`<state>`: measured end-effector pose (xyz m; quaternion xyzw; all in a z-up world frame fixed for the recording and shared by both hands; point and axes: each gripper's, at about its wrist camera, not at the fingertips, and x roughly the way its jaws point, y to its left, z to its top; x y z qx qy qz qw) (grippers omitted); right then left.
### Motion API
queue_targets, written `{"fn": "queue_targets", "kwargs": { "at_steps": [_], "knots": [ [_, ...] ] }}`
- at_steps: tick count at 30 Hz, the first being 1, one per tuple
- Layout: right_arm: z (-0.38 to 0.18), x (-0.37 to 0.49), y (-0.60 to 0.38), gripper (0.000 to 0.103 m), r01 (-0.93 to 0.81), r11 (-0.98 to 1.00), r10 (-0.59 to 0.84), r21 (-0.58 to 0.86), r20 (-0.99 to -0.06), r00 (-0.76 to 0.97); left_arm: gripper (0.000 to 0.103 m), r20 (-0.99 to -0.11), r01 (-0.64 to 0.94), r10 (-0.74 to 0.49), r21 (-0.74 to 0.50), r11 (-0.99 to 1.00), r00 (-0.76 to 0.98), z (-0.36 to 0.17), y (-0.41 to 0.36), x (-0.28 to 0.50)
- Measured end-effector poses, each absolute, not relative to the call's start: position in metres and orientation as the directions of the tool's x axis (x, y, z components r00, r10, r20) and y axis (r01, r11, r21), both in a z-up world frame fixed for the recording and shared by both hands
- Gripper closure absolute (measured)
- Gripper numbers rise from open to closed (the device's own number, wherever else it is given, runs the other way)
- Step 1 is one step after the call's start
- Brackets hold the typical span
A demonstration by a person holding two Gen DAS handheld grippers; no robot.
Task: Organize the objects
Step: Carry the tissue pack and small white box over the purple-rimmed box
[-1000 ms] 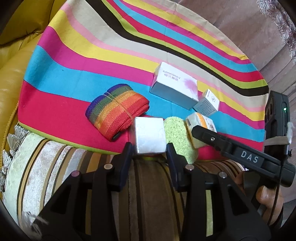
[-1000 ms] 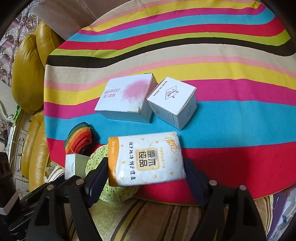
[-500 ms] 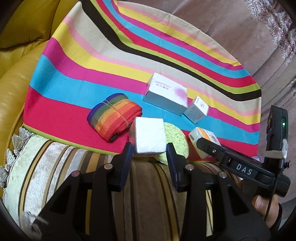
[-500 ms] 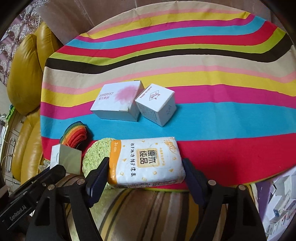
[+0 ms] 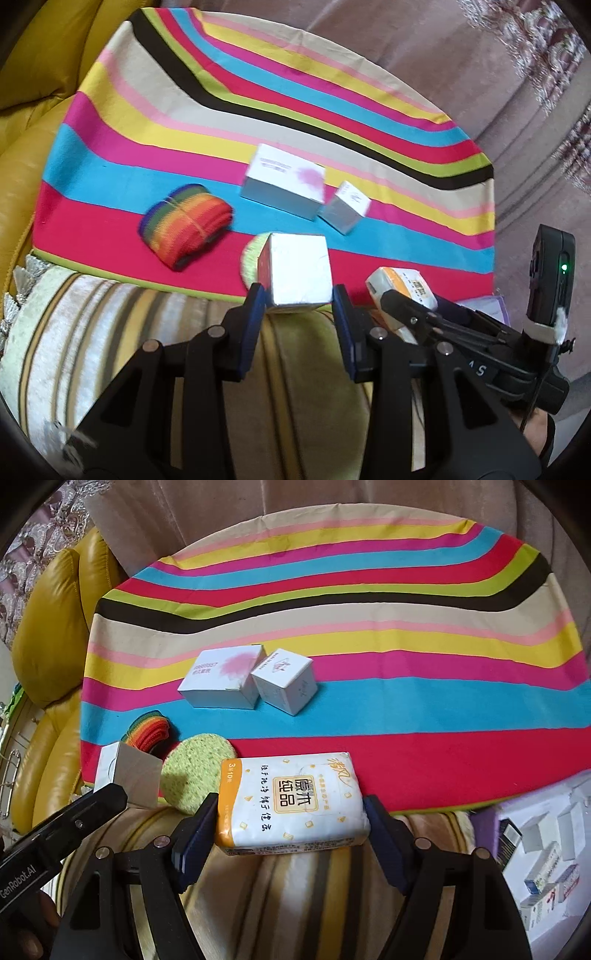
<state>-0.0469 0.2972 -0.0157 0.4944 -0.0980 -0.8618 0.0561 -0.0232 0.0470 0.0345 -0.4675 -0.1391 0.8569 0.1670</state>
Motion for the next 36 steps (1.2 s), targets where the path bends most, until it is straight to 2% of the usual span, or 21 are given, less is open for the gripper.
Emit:
{"fn": "queue_targets", "kwargs": {
  "at_steps": [20, 36],
  "knots": [
    [-0.001, 0.011, 0.358, 0.026, -0.141, -0.968, -0.096, 0.208, -0.825, -0.557, 0.061, -0.731, -0.329, 0.527, -0.417, -0.848, -0.433, 0.043, 0.117, -0.007],
    [-0.007, 0.068, 0.462, 0.026, -0.372, -0.911, 0.057, 0.178, -0.839, -0.541, 0.061, -0.711, -0.505, 0.633, -0.443, -0.741, -0.305, 0.048, 0.212, 0.004]
  ]
}}
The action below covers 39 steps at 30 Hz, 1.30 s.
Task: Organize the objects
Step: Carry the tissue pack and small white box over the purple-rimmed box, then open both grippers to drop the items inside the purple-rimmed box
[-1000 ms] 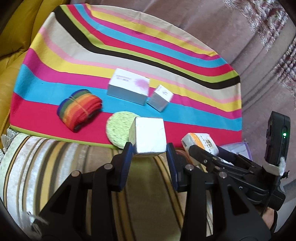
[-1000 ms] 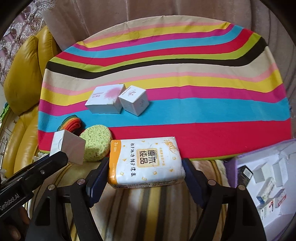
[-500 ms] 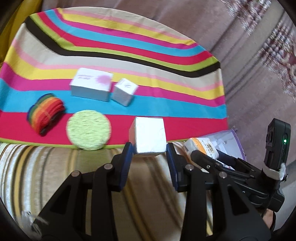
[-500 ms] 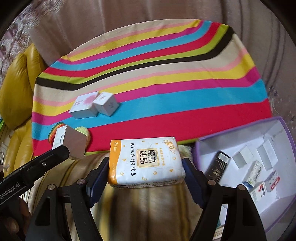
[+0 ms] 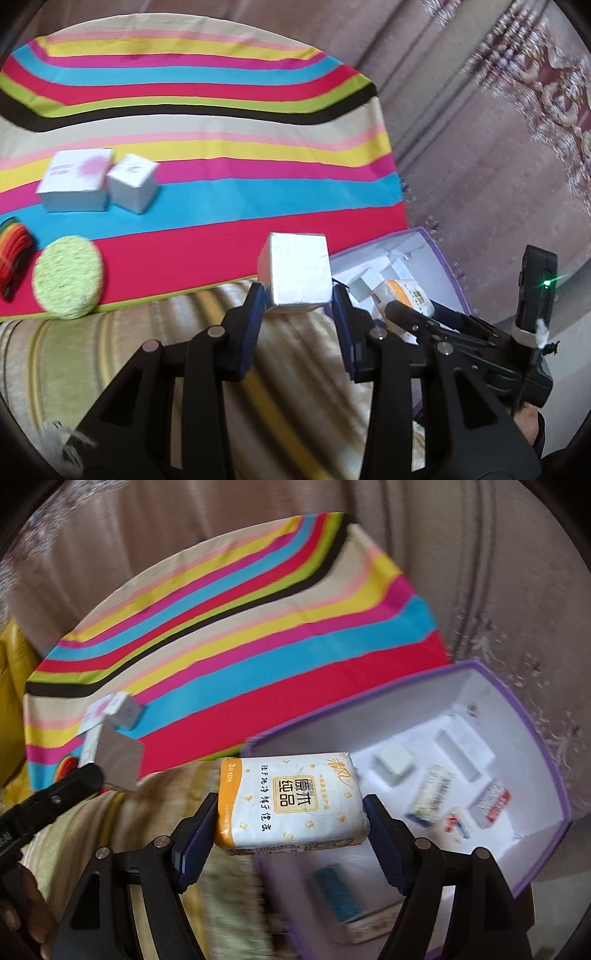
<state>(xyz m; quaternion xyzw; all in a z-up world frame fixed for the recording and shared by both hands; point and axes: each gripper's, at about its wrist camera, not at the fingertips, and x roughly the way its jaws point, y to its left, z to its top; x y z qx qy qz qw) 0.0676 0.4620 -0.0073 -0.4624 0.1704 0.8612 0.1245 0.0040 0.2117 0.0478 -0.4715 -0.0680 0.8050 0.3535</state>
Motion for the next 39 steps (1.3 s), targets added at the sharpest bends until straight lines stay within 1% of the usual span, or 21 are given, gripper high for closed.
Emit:
{"fn": "queue_targets", "kwargs": {
  "at_steps": [7, 22, 24, 26, 28, 33, 37, 39],
  "knots": [
    [-0.018, 0.087, 0.513, 0.026, -0.486, -0.863, 0.142, 0.14, -0.855, -0.498, 0.061, -0.71, -0.58, 0.663, -0.443, -0.684, -0.239, 0.048, 0.257, 0.011],
    [-0.012, 0.102, 0.574, 0.026, -0.589, -0.795, 0.207, 0.148, -0.846, -0.491, 0.061, -0.704, -0.667, 0.702, -0.473, -0.576, -0.107, 0.044, 0.331, 0.021],
    [-0.01, 0.104, 0.578, 0.025, -0.596, -0.79, 0.214, 0.146, -0.845, -0.49, 0.058, -0.706, -0.676, 0.703, -0.481, -0.558, -0.078, 0.042, 0.339, 0.023],
    [-0.01, 0.106, 0.585, 0.025, -0.607, -0.78, 0.219, 0.15, -0.844, -0.49, 0.049, -0.711, -0.674, 0.699, -0.481, -0.561, -0.073, 0.039, 0.343, 0.022],
    [-0.009, 0.11, 0.591, 0.025, -0.618, -0.77, 0.225, 0.155, -0.841, -0.491, 0.047, -0.709, -0.662, 0.701, -0.49, -0.567, -0.075, 0.038, 0.341, 0.021],
    [-0.007, 0.119, 0.604, 0.025, -0.648, -0.745, 0.247, 0.157, -0.837, -0.487, 0.047, -0.693, -0.629, 0.713, -0.507, -0.589, -0.108, 0.039, 0.332, 0.016],
    [-0.005, 0.122, 0.607, 0.025, -0.655, -0.74, 0.255, 0.153, -0.837, -0.484, 0.045, -0.664, -0.64, 0.738, -0.515, -0.57, -0.123, 0.045, 0.329, 0.017],
    [-0.005, 0.122, 0.606, 0.025, -0.655, -0.74, 0.256, 0.152, -0.837, -0.484, 0.044, -0.666, -0.647, 0.734, -0.503, -0.573, -0.134, 0.048, 0.325, 0.018]
  ]
}}
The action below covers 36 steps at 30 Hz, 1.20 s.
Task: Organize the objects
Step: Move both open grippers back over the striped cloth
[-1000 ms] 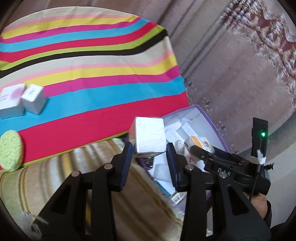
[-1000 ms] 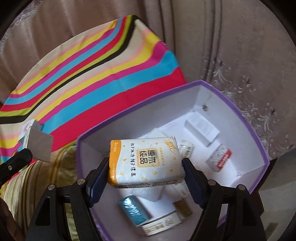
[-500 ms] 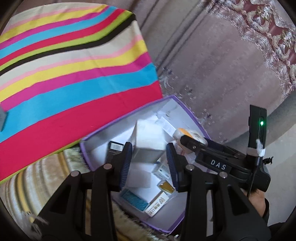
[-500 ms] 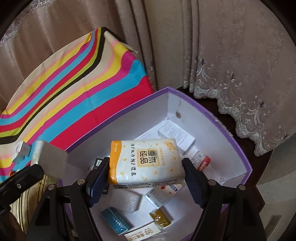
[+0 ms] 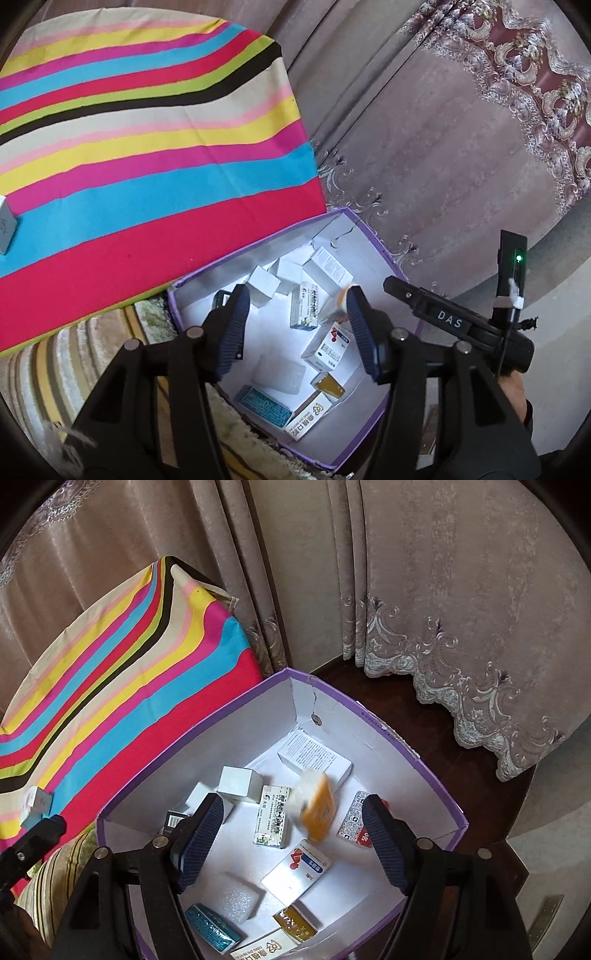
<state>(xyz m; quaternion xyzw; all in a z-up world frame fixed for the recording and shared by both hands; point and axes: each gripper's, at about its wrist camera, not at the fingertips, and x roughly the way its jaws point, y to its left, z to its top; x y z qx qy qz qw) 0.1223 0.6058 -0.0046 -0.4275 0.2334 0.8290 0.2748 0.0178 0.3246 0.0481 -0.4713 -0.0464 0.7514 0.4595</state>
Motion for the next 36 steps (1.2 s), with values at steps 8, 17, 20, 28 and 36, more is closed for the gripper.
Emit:
{"fn": "queue_targets", "kwargs": {
  "at_steps": [8, 17, 20, 28, 36],
  "knots": [
    [0.003, 0.106, 0.581, 0.025, -0.598, -0.786, 0.225, 0.158, -0.827, -0.515, 0.044, -0.679, -0.668, 0.703, -0.424, -0.611, -0.211, 0.061, 0.297, 0.016],
    [0.001, 0.061, 0.53, 0.025, -0.476, -0.865, 0.139, 0.158, -0.837, -0.53, 0.044, -0.677, -0.603, 0.674, -0.415, -0.682, -0.296, 0.061, 0.25, -0.005],
    [0.0, 0.044, 0.513, 0.025, -0.433, -0.889, 0.118, 0.15, -0.838, -0.533, 0.044, -0.673, -0.574, 0.669, -0.426, -0.699, -0.316, 0.06, 0.233, -0.012],
    [-0.001, 0.01, 0.47, 0.025, -0.332, -0.926, 0.032, 0.177, -0.842, -0.539, 0.044, -0.688, -0.492, 0.618, -0.415, -0.765, -0.38, 0.058, 0.19, -0.031],
    [-0.003, -0.012, 0.429, 0.025, -0.247, -0.956, -0.006, 0.156, -0.854, -0.52, 0.043, -0.705, -0.412, 0.587, -0.435, -0.801, -0.397, 0.049, 0.16, -0.043]
  ]
}}
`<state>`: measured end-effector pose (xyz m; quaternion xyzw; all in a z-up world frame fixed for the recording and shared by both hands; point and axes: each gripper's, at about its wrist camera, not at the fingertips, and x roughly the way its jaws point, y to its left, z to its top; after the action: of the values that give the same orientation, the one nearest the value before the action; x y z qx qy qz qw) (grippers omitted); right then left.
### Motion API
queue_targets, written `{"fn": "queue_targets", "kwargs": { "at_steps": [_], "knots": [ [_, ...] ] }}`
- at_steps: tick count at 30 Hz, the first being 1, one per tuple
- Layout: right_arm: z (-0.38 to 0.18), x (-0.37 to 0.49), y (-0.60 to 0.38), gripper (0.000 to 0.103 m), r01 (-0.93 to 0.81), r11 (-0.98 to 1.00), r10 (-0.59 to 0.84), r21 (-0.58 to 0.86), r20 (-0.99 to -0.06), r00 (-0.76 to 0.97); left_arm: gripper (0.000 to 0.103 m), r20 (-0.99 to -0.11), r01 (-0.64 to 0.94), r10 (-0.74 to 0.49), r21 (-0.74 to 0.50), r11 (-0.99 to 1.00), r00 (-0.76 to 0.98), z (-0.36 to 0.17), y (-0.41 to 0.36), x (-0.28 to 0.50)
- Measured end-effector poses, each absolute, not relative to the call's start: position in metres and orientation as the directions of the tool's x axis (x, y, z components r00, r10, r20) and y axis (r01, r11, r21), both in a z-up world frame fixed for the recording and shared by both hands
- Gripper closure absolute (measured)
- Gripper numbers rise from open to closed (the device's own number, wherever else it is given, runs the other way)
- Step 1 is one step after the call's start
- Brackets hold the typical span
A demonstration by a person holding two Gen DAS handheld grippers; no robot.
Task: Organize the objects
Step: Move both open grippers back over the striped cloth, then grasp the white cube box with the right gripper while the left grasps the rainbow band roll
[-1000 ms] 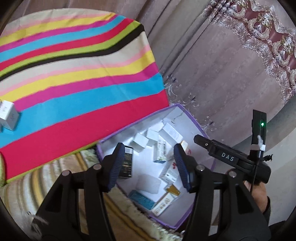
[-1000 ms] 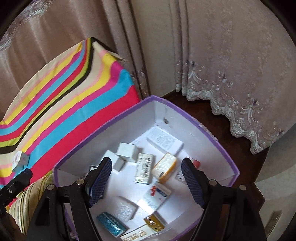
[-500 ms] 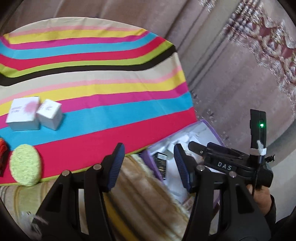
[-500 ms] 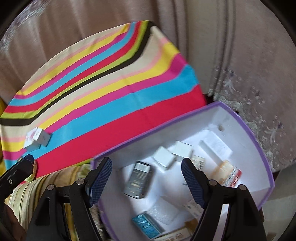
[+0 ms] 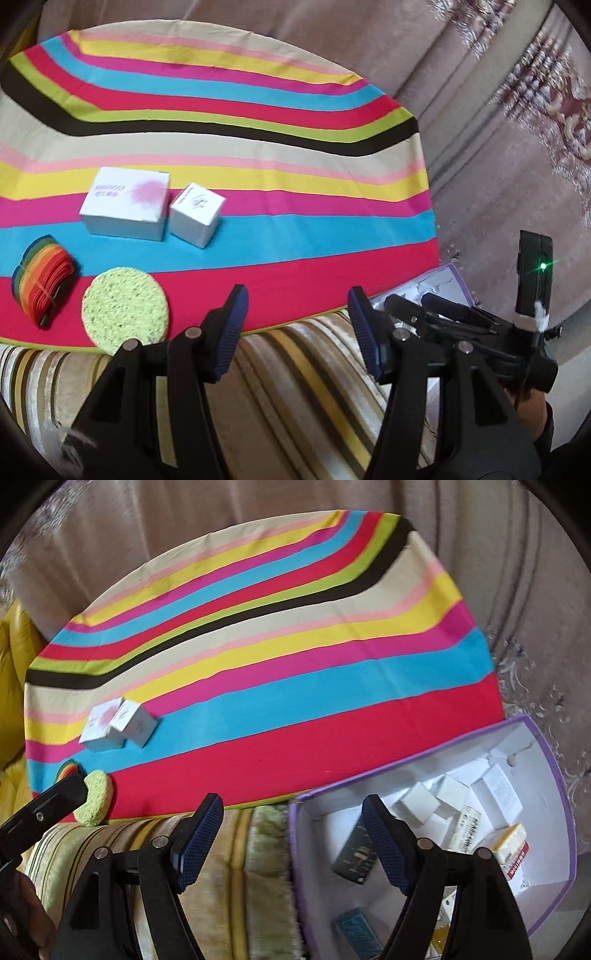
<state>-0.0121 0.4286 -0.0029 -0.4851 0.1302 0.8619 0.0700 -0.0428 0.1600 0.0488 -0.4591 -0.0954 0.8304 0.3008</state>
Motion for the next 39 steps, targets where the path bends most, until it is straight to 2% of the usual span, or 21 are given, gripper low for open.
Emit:
{"fn": "queue_targets", "kwargs": {
  "at_steps": [11, 22, 30, 39],
  "knots": [
    [-0.001, -0.028, 0.386, 0.025, -0.171, -0.978, -0.019, 0.122, -0.862, -0.507, 0.033, -0.708, -0.357, 0.565, -0.443, -0.823, -0.425, 0.047, 0.127, -0.047],
    [-0.007, -0.038, 0.352, 0.025, -0.105, -0.986, -0.065, 0.133, -0.869, -0.491, 0.03, -0.738, -0.223, 0.473, -0.419, -0.88, -0.48, 0.04, 0.06, -0.052],
    [-0.011, -0.05, 0.331, 0.024, -0.071, -0.989, -0.08, 0.13, -0.87, -0.487, 0.03, -0.778, -0.138, 0.351, -0.329, -0.934, -0.521, 0.032, 0.008, -0.061],
    [-0.013, -0.065, 0.314, 0.024, -0.048, -0.991, -0.089, 0.129, -0.868, -0.489, 0.019, -0.813, -0.166, 0.308, -0.26, -0.951, -0.494, 0.021, -0.012, -0.079]
  ]
}}
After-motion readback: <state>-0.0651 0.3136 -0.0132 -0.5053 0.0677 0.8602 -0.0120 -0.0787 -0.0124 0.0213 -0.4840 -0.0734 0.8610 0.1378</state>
